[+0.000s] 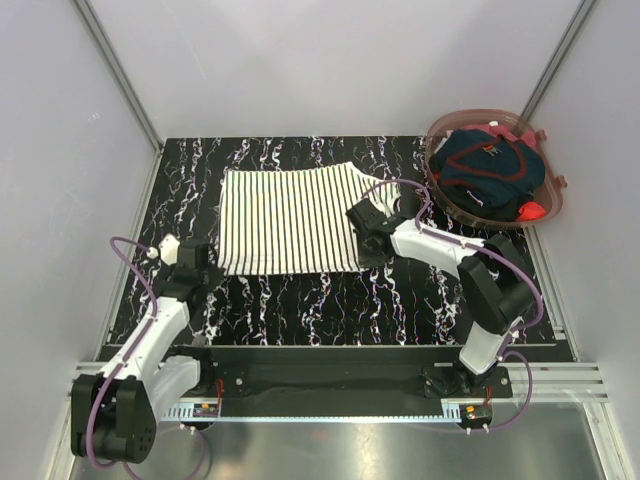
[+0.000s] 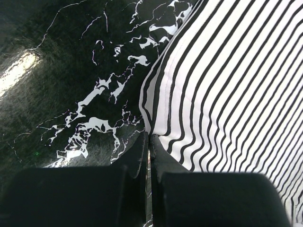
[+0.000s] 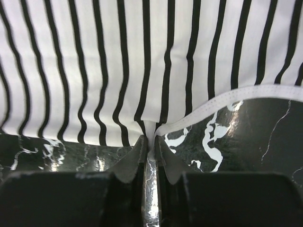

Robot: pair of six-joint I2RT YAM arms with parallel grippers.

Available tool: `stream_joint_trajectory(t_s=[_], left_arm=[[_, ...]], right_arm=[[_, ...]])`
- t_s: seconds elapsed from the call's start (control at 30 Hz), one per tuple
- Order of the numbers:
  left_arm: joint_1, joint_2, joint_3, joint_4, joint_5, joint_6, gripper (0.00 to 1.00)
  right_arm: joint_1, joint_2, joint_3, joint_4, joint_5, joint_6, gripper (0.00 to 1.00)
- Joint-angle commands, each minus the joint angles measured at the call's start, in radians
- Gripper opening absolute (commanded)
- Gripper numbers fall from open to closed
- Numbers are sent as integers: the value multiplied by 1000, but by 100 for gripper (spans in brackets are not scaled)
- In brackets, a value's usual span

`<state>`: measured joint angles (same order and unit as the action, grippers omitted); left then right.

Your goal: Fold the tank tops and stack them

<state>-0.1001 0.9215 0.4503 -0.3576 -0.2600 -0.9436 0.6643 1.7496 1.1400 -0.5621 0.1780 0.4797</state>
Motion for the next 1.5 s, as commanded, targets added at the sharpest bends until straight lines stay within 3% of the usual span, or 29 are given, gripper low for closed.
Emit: stream_joint_trajectory(t_s=[0.0,0.43,1.47], left_arm=[[-1,45,47,6,-21,-17,0],[3,181,185,6,-85,-53,0],[33,626,553,14,-176,-5,0]], right_arm=[[-22,13,108,-42,34,-39,0],[-112,178,398,-125,18,-107,4],[-209,468,762,-211,38,-135,6]])
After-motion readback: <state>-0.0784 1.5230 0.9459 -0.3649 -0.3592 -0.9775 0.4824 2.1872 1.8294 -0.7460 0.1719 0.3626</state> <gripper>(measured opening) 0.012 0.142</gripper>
